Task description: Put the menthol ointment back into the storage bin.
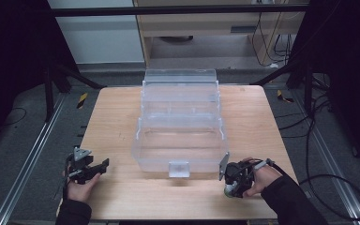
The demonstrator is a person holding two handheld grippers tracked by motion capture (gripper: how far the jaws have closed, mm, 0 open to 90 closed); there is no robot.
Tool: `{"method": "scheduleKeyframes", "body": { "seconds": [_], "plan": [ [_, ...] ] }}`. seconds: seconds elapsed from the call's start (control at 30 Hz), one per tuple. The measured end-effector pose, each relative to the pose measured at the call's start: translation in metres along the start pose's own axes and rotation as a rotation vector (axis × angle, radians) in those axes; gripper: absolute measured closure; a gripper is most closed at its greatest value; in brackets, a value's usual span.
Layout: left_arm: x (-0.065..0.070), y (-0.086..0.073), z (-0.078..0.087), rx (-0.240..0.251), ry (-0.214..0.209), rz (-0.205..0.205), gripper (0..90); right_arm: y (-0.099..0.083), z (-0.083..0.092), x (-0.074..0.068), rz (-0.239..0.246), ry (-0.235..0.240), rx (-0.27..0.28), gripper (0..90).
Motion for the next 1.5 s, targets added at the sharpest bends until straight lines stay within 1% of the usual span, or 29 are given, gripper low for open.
{"method": "scheduleKeyframes", "body": {
  "seconds": [0.07,0.1,0.23,0.33,0.37,0.5,0.67,0.73,0.83,0.97,1.03,1.07,1.17,1.5],
  "plan": [
    [0.000,0.000,0.000,-0.004,0.001,0.002,31.7,0.000,0.000,0.001,-0.003,0.000,-0.001,50.0],
    [0.000,0.000,-0.001,-0.003,-0.001,0.005,31.7,0.000,0.001,0.001,-0.012,0.001,-0.003,50.1],
    [0.001,0.000,-0.002,-0.008,0.000,-0.002,31.8,-0.001,0.002,0.003,-0.024,0.008,-0.002,50.2],
    [0.001,0.000,-0.002,-0.007,0.001,-0.003,31.9,-0.003,0.007,0.005,-0.051,0.007,0.016,50.2],
    [0.001,0.000,-0.002,-0.007,0.001,-0.002,31.9,-0.003,0.008,0.006,-0.049,0.000,0.025,50.2],
    [0.001,0.000,-0.003,-0.009,0.001,-0.003,31.9,-0.006,0.014,0.007,-0.064,0.001,0.030,50.3],
    [0.003,0.000,-0.002,-0.007,-0.001,-0.011,31.8,-0.008,0.025,0.011,-0.095,0.001,0.059,50.3],
    [0.003,0.000,-0.001,-0.005,-0.001,-0.013,31.8,-0.008,0.029,0.013,-0.101,-0.007,0.069,50.3],
    [0.003,0.000,-0.002,-0.007,0.000,-0.011,31.8,-0.008,0.036,0.017,-0.122,-0.010,0.082,50.3],
    [0.002,0.000,-0.002,-0.007,0.001,-0.009,31.8,-0.007,0.045,0.018,-0.137,-0.001,0.094,50.3],
    [0.002,0.000,-0.002,-0.008,0.002,-0.009,31.8,-0.008,0.050,0.020,-0.133,-0.010,0.099,50.3],
    [0.003,0.000,-0.002,-0.008,0.002,-0.010,31.8,-0.008,0.052,0.019,-0.142,-0.004,0.099,50.3],
    [0.003,0.000,-0.002,-0.009,0.002,-0.012,31.8,-0.010,0.060,0.019,-0.146,-0.010,0.100,50.3],
    [0.002,0.000,-0.003,-0.014,0.003,-0.012,31.8,-0.010,0.088,0.021,-0.162,-0.030,0.138,50.3]
  ]
}}
Point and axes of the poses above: each handheld gripper's, and its own axes: z roughly backward along the jaws, y roughly out of its top, x roughly to its right, the point moved 6 cm from there along -z, roughly forward along the jaws, and after that the axes turned 7 degrees about -x, right-handed, at the moved point
